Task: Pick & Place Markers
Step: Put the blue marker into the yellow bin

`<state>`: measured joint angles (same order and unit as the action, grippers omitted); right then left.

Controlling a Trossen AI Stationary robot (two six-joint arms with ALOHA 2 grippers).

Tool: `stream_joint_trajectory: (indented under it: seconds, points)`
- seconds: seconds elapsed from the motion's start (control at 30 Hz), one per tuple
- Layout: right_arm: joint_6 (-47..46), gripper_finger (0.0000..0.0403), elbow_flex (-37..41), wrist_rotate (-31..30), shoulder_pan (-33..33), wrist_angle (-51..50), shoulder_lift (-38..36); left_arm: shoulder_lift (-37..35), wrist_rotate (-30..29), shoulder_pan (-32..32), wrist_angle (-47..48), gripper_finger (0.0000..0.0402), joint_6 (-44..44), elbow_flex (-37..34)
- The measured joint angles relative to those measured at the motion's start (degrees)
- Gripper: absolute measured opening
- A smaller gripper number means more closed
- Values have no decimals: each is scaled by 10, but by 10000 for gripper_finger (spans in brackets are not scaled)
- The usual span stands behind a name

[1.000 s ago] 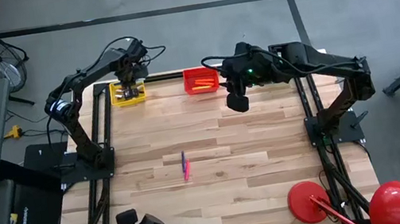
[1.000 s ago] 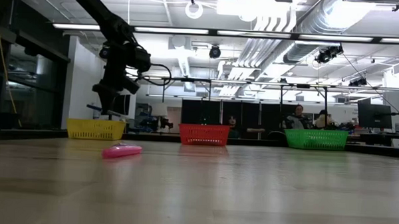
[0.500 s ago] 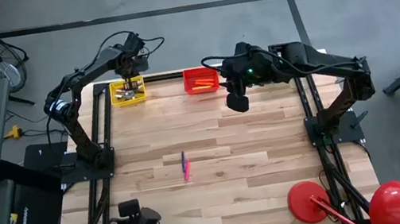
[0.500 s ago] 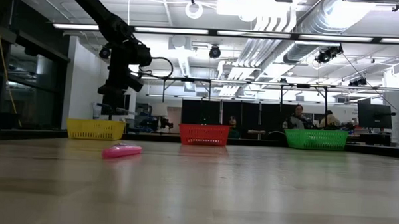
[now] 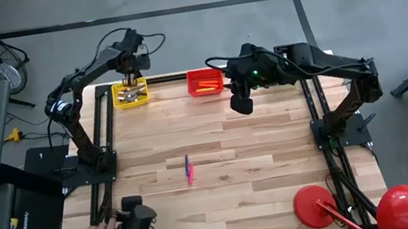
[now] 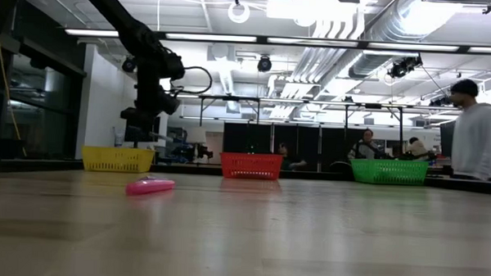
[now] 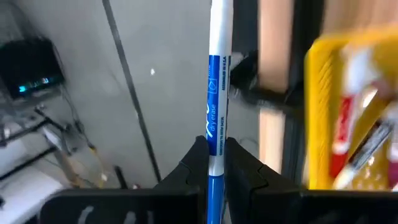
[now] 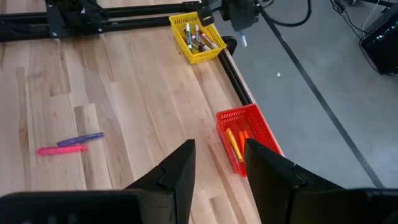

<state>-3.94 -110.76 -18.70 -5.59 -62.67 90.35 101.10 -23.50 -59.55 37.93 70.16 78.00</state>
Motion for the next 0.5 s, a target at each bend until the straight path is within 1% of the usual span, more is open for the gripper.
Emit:
stream_joint_trajectory:
  seconds: [0.07, 0.17, 0.27, 0.33, 0.43, 0.5]
  points:
    - [1, 126, 0, 0, 0, 0, 0, 0, -2, -19, -1, 17, 1, 0]
    - [-1, 126, 0, -1, 0, 0, 0, 0, 7, -53, 0, 17, -26, 0]
    - [-1, 126, 0, -2, 0, 0, 0, -1, 24, -81, 46, 17, -56, 0]
    - [0, 126, 0, -5, -1, 0, 0, -4, 48, -88, 80, 17, -59, 0]
    - [4, 126, 0, -7, -7, 0, 0, -13, 96, -79, 98, 17, -44, 0]
    - [4, 126, 0, -9, -14, 0, 0, -14, 96, -67, 106, 17, -40, 0]
